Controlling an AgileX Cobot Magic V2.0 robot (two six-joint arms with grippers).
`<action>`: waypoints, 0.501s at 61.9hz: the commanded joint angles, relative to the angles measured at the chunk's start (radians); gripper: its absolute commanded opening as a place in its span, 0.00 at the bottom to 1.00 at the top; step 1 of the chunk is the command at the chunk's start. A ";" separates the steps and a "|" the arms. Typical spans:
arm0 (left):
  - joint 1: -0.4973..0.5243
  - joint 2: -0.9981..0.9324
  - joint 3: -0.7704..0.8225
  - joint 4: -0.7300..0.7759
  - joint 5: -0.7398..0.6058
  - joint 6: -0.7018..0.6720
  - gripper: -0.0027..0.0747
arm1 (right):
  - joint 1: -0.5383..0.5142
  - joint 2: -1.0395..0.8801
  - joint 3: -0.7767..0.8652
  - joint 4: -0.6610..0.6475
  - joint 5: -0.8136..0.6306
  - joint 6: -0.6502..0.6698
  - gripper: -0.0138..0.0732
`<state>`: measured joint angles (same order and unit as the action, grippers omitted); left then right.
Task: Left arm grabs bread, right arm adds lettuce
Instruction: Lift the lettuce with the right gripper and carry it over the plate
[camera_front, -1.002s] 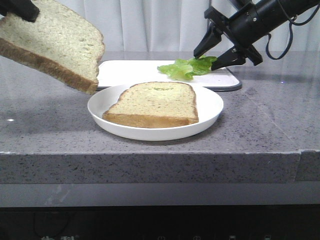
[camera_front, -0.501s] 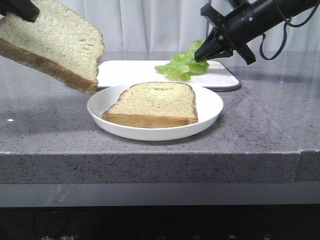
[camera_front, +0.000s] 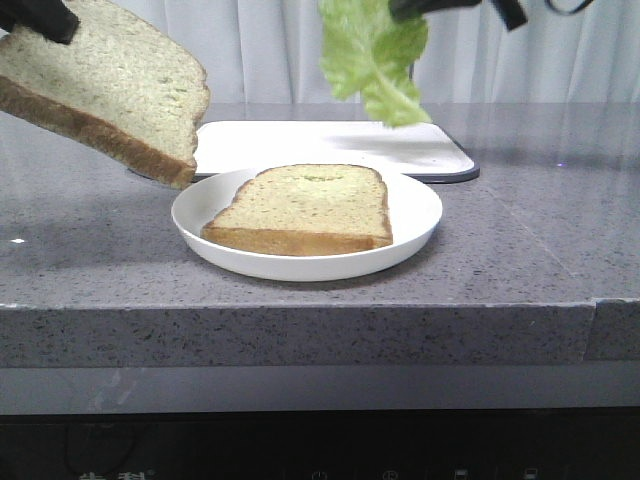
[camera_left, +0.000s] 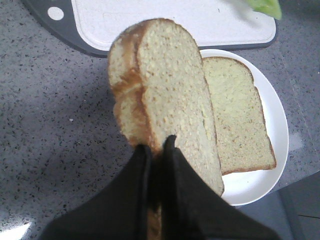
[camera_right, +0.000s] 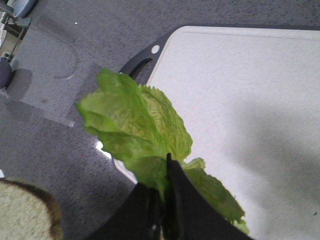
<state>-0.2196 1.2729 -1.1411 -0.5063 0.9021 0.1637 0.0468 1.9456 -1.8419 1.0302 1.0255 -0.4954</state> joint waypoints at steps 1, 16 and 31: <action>0.001 -0.033 -0.027 -0.032 -0.055 0.001 0.01 | -0.005 -0.146 0.062 0.046 0.004 -0.018 0.08; 0.001 -0.033 -0.027 -0.022 -0.057 0.001 0.01 | 0.016 -0.389 0.393 0.129 0.046 -0.105 0.08; 0.001 -0.015 -0.027 -0.019 -0.062 0.001 0.01 | 0.019 -0.457 0.466 0.234 0.261 -0.106 0.08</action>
<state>-0.2196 1.2729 -1.1411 -0.4961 0.8960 0.1637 0.0667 1.5400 -1.3609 1.1626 1.1940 -0.5853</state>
